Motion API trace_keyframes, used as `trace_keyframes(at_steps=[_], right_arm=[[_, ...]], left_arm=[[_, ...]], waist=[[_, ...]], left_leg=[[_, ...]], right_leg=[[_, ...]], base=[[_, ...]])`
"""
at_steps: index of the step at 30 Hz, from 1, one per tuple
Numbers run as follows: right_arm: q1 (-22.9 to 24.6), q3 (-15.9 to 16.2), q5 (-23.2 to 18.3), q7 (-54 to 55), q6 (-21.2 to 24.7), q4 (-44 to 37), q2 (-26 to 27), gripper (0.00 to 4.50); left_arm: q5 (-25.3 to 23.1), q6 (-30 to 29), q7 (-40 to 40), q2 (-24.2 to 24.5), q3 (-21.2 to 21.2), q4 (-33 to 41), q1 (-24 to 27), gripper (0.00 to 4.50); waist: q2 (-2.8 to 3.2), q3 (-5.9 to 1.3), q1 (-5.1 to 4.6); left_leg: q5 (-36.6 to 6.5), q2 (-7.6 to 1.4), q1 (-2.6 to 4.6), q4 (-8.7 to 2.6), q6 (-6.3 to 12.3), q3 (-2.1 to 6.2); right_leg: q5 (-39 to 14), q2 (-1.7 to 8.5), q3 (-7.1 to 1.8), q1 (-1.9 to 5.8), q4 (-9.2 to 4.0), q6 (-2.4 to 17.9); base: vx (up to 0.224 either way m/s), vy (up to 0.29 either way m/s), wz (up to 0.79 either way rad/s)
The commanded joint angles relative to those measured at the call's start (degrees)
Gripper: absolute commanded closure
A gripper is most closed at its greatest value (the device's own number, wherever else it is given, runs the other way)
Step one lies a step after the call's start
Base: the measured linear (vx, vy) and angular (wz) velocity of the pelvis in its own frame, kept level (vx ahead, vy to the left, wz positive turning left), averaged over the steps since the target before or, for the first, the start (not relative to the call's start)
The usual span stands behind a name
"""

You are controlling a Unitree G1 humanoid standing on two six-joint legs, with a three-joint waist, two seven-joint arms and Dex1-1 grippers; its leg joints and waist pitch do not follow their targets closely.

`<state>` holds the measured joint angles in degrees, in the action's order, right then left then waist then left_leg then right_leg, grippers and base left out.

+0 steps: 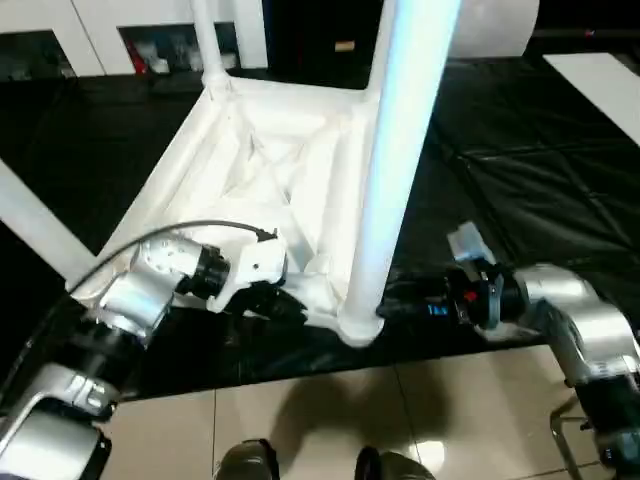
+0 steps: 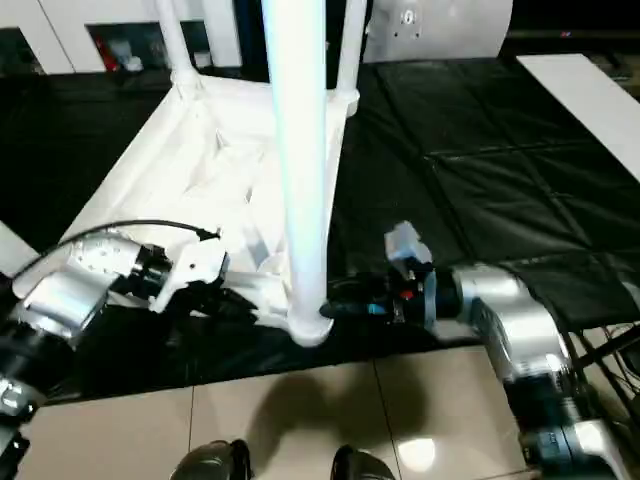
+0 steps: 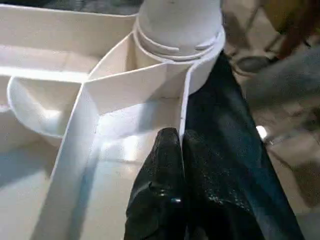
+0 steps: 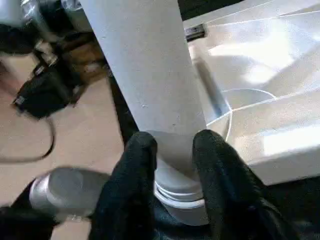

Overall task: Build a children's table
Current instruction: Rotate leg to tighten

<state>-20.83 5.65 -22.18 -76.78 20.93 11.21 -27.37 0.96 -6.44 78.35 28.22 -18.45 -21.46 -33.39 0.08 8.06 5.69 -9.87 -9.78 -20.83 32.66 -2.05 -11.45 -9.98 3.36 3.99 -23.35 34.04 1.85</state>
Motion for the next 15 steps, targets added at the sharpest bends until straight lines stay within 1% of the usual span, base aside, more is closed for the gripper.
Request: trace_keyframes(at_steps=[1,2,3,4,5,6,7,8,9,10,11,13,14,15], right_arm=[[1.6,3.1,-0.4,3.0,1.3,-5.2,3.4,3.55],[2.0,2.9,0.0,3.6,1.1,-5.6,3.5,3.63],[2.5,2.7,0.5,4.3,0.9,-6.0,3.6,3.71],[3.9,1.4,1.3,7.0,1.2,-7.4,3.7,3.71],[4.3,0.9,1.4,8.0,1.2,-7.8,3.7,3.71],[4.6,0.3,1.1,8.4,1.2,-8.2,3.7,3.71],[4.7,0.1,0.9,8.4,1.3,-8.2,3.7,3.71],[4.9,-0.6,0.1,8.4,1.8,-8.5,3.5,3.45],[5.5,-1.7,-0.4,8.7,1.7,-9.1,2.9,3.38],[6.1,-2.6,-0.8,8.8,1.9,-9.7,2.3,3.38],[6.7,-3.4,-1.2,8.7,1.9,-10.4,1.6,3.38],[8.0,-4.1,-1.9,8.8,2.4,-12.0,0.6,3.03],[9.7,-5.0,-3.0,9.4,3.4,-14.3,-0.1,2.95],[10.8,-5.3,-3.4,9.7,3.7,-15.7,-0.3,2.91]], left_arm=[[-0.6,-3.1,-8.8,-4.7,-0.2,1.2,0.2,4.5],[-0.7,-3.2,-9.1,-4.9,-0.1,1.2,0.3,4.5],[-0.7,-3.2,-9.4,-5.1,-0.1,1.3,0.3,4.5],[-1.2,-2.6,-10.2,-5.5,0.1,1.1,0.2,4.5],[-1.5,-2.4,-10.6,-5.5,0.1,1.0,0.2,4.5],[-2.0,-1.8,-10.7,-5.4,0.0,0.7,0.1,4.5],[-2.0,-1.5,-10.7,-5.3,0.0,0.7,0.0,4.5],[-2.4,-0.2,-10.5,-5.1,-0.2,0.2,-0.2,4.5],[-3.3,1.3,-11.2,-4.7,-0.1,-1.1,-1.0,4.5],[-3.8,2.7,-11.5,-4.4,0.0,-2.1,-1.6,4.5],[-4.5,3.1,-12.3,-4.1,0.2,-2.9,-2.3,4.5],[-5.0,2.8,-13.8,-4.1,0.7,-3.2,-2.8,4.5],[-4.8,2.2,-15.2,-4.5,1.8,-3.0,-3.1,4.5],[-3.8,2.5,-15.0,-4.8,2.5,-2.5,-3.0,4.5]], waist=[[-0.67,-3.49,-0.48],[-0.75,-3.46,-0.67],[-0.66,-3.58,-0.86],[-0.75,-3.59,-1.04],[-0.85,-3.74,-1.18],[-0.8,-3.97,-1.39],[-0.78,-3.99,-1.49],[-0.7,-4.09,-1.68],[-0.7,-4.3,-1.97],[-0.59,-4.49,-2.06],[-0.56,-4.7,-1.88],[-0.66,-4.82,-1.7],[-0.83,-4.93,-1.73],[-0.81,-4.91,-1.43]], left_leg=[[-15.2,-3.85,1.26,-3.87,2.23,2.17],[-15.4,-3.75,1.17,-3.92,2.11,2.25],[-15.5,-3.72,1.05,-4.01,1.98,2.39],[-15.7,-3.77,1.01,-4.14,2.06,2.43],[-15.7,-3.77,0.99,-4.13,2.01,2.48],[-15.3,-3.75,0.73,-4.17,2.27,2.57],[-15.2,-3.77,0.7,-4.17,2.5,2.53],[-14.7,-3.82,0.67,-4.16,2.96,2.5],[-13.7,-3.81,0.56,-4.04,3.45,2.41],[-12.9,-3.89,0.75,-3.91,4.03,2.23],[-12.2,-3.95,0.9,-3.76,4.05,2.16],[-9.9,-3.94,0.62,-3.59,4.75,1.94],[-9.6,-3.9,0.59,-3.51,5.03,1.82],[-9.3,-3.81,0.62,-3.35,5.53,1.71]], right_leg=[[-32.1,6.0,-3.54,1.98,-6.18,8.5],[-33.0,6.04,-3.5,2.06,-6.3,8.0],[-33.5,6.08,-3.43,2.13,-6.34,7.4],[-33.3,6.01,-3.42,2.12,-6.47,6.9],[-32.9,5.97,-3.3,2.17,-6.32,6.9],[-31.6,6.09,-3.21,2.5,-6.24,6.9],[-30.8,6.08,-3.24,2.47,-6.26,7.0],[-28.7,6.02,-3.24,2.44,-6.16,7.5],[-25.9,5.92,-3.29,2.56,-5.97,8.1],[-23.3,5.8,-3.37,2.38,-5.83,8.9],[-21.5,5.81,-3.43,2.4,-5.53,9.4],[-16.2,5.76,-3.6,2.72,-4.89,10.9],[-15.6,5.74,-3.63,2.81,-4.84,11.1],[-15.4,5.79,-3.65,2.77,-4.9,11.3]], base=[[0.0,0.0,0.0],[0.0,0.0,0.0],[0.0,0.0,0.0],[0.0,0.0,0.0],[0.0,0.0,0.0],[0.0,0.0,0.0],[0.0,0.0,0.0],[0.0,0.0,0.0],[0.0,0.0,0.0],[0.0,0.0,0.0],[0.0,0.0,0.0],[0.0,0.0,0.0],[0.0,0.0,0.0],[0.0,0.0,0.0]])
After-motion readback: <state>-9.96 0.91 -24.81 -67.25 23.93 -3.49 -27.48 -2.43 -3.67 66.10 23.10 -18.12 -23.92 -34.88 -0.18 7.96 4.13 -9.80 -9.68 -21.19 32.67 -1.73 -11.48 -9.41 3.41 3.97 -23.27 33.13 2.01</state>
